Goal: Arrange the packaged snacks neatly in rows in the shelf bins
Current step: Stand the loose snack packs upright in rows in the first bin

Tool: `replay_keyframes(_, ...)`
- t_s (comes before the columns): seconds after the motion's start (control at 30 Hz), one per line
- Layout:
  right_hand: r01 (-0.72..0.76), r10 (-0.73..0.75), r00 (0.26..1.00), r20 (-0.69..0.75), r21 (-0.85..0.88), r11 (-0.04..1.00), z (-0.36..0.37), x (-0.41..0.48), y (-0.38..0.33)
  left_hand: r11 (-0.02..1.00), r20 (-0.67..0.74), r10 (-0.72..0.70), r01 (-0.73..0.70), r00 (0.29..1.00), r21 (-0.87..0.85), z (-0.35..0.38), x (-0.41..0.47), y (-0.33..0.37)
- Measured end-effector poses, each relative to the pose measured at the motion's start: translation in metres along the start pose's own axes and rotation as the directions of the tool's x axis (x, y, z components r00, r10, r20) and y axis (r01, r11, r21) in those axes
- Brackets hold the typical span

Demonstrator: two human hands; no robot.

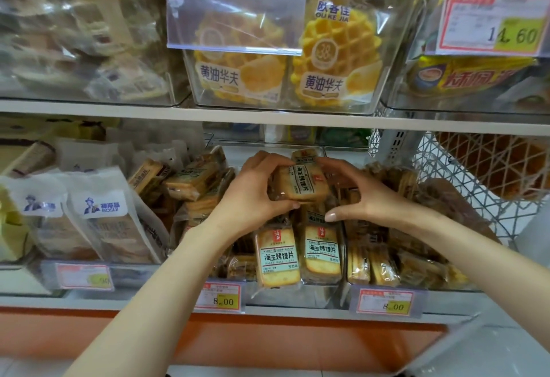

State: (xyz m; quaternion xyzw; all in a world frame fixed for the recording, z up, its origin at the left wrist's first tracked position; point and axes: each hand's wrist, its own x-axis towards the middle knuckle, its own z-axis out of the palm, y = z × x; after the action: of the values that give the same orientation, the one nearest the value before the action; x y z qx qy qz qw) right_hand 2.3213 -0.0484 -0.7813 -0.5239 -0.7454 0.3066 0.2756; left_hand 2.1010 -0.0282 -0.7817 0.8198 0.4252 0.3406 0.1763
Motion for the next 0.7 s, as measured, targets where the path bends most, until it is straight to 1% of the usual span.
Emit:
replay_keyframes(0.1, -0.025, 0.031, 0.992, -0.124, 0.050, 0.998, 0.003, 0.005, -0.014, 0.998, -0.116, -0.025, 0.032, 0.993, 0.060, 0.002, 0.000, 0.000)
replay_keyframes(0.2, -0.035, 0.045, 0.992, -0.119, 0.090, 0.995, 0.015, 0.012, -0.027, 0.998, -0.175, -0.022, 0.034, 0.984, 0.061, 0.003, 0.001, 0.001)
replay_keyframes(0.27, -0.063, 0.072, 0.992, -0.106, 0.087, 0.994, 0.025, 0.018, -0.031, 0.999, -0.191, -0.033, 0.038, 0.981, 0.021, 0.003, 0.000, 0.004)
replay_keyframes(0.37, -0.088, 0.105, 0.987, -0.124, 0.130, 0.988, 0.032, 0.025, -0.034, 0.998, -0.141, -0.040, 0.033, 0.989, -0.050, 0.002, -0.002, 0.005)
replay_keyframes(0.5, -0.049, 0.073, 0.985, -0.157, 0.155, 0.987, 0.033, 0.034, -0.033, 0.997, -0.035, -0.023, 0.021, 0.999, -0.080, -0.001, -0.003, -0.001)
replay_keyframes(0.53, -0.041, 0.068, 0.983, -0.170, 0.156, 0.987, 0.032, 0.037, -0.032, 0.998, -0.014, -0.016, 0.015, 1.000, -0.068, -0.003, -0.004, -0.003)
replay_keyframes(0.6, -0.027, 0.048, 0.980, -0.195, 0.105, 0.994, 0.026, 0.048, -0.027, 0.999, 0.000, 0.004, -0.004, 1.000, 0.034, -0.009, -0.008, -0.007)
replay_keyframes(0.7, -0.006, -0.005, 0.981, -0.196, -0.054, 0.999, 0.011, 0.067, -0.021, 0.979, -0.106, 0.021, 0.001, 0.994, 0.204, -0.023, -0.015, -0.017)
